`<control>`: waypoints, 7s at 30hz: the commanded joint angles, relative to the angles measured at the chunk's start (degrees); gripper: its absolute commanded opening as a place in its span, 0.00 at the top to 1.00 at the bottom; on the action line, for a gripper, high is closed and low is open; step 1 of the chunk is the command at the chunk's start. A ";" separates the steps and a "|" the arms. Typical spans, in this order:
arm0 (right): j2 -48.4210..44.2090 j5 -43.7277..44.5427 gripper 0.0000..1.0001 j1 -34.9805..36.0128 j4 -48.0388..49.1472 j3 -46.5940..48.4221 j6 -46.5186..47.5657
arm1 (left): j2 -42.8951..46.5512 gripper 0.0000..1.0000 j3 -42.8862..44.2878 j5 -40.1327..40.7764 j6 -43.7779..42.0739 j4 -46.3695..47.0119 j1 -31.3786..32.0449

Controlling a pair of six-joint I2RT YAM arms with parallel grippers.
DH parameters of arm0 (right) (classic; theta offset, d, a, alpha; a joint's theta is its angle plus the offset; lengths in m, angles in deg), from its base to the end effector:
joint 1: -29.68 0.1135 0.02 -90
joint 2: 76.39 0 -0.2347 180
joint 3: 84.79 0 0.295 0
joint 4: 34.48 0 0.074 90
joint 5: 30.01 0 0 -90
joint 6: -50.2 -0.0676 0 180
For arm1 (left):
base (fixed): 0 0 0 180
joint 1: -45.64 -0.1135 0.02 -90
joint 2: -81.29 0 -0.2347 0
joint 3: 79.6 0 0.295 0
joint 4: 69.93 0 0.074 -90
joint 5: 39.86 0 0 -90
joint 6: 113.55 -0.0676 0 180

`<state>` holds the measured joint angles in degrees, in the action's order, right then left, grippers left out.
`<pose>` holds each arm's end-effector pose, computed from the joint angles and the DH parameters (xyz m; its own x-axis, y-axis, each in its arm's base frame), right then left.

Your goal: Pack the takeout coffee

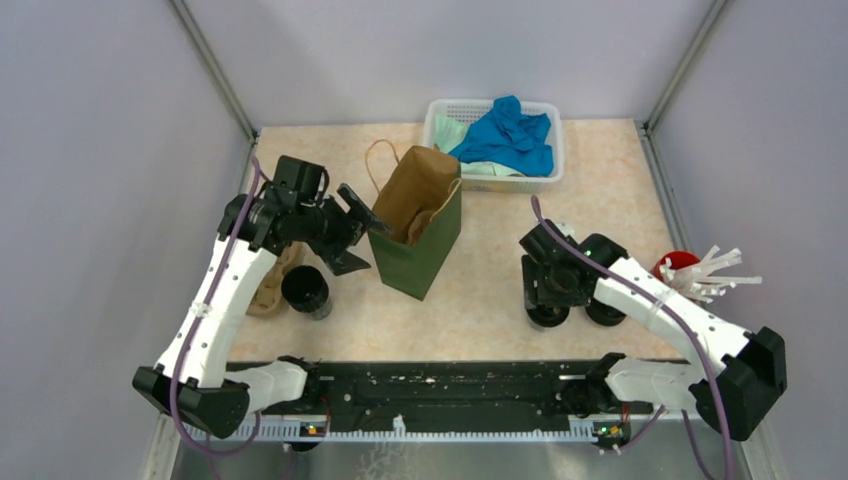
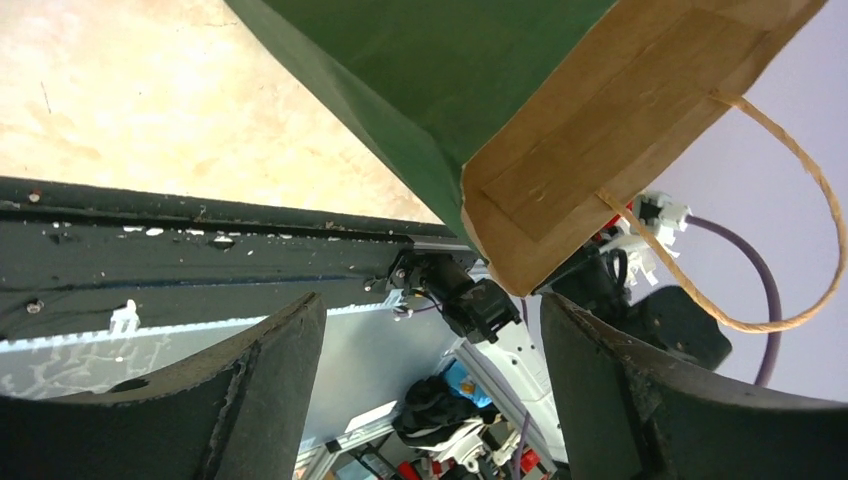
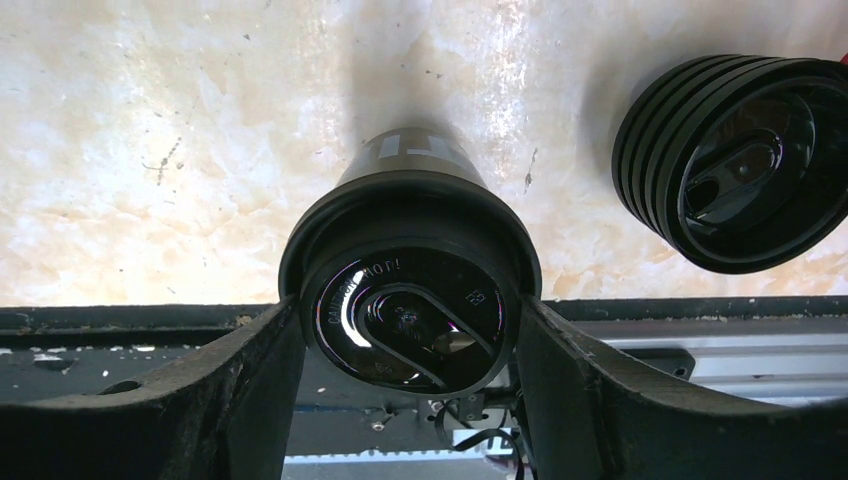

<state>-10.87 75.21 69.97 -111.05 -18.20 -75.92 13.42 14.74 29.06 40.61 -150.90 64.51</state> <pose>0.2041 0.1498 0.1978 -0.9348 -0.0468 -0.3521 -0.0282 0.9979 -0.0577 0.2526 -0.1120 0.3508 -0.7852 -0.6191 0.0104 -0.4757 0.5924 -0.6503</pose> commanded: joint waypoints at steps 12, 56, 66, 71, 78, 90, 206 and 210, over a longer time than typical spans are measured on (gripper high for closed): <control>-5.34 1.17 0.33 0.39 1.87 3.63 3.43 | -5.01 0.21 4.91 10.87 20.70 -3.64 10.39; -6.96 -11.31 0.46 0.38 1.66 33.17 37.54 | -2.20 1.00 -6.39 19.92 -34.92 24.33 17.16; -2.61 -25.05 0.49 0.53 0.42 41.90 43.16 | 8.03 1.00 -19.43 23.42 -52.44 34.92 17.16; 1.52 -20.34 0.50 8.29 -2.49 47.14 41.30 | 10.16 1.00 -23.00 23.24 -52.25 35.37 17.22; 5.20 -8.89 0.49 23.98 -1.13 47.91 34.25 | 7.19 1.00 -18.38 22.62 -50.12 31.37 17.20; 5.29 -2.21 0.53 27.79 1.47 42.44 44.43 | 6.47 1.00 -16.98 23.97 -50.64 28.24 17.20; 4.14 1.96 0.50 27.53 20.05 25.21 61.39 | 10.52 1.00 -20.21 23.37 -48.27 23.89 17.15; 1.74 0.96 0.50 27.79 17.72 26.43 56.35 | 8.95 1.00 -18.58 23.76 -48.51 22.64 17.10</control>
<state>-5.80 78.07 97.14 -90.31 4.68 -11.94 23.49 -6.81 51.53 -8.44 -126.74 81.54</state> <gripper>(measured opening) 0.684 0.006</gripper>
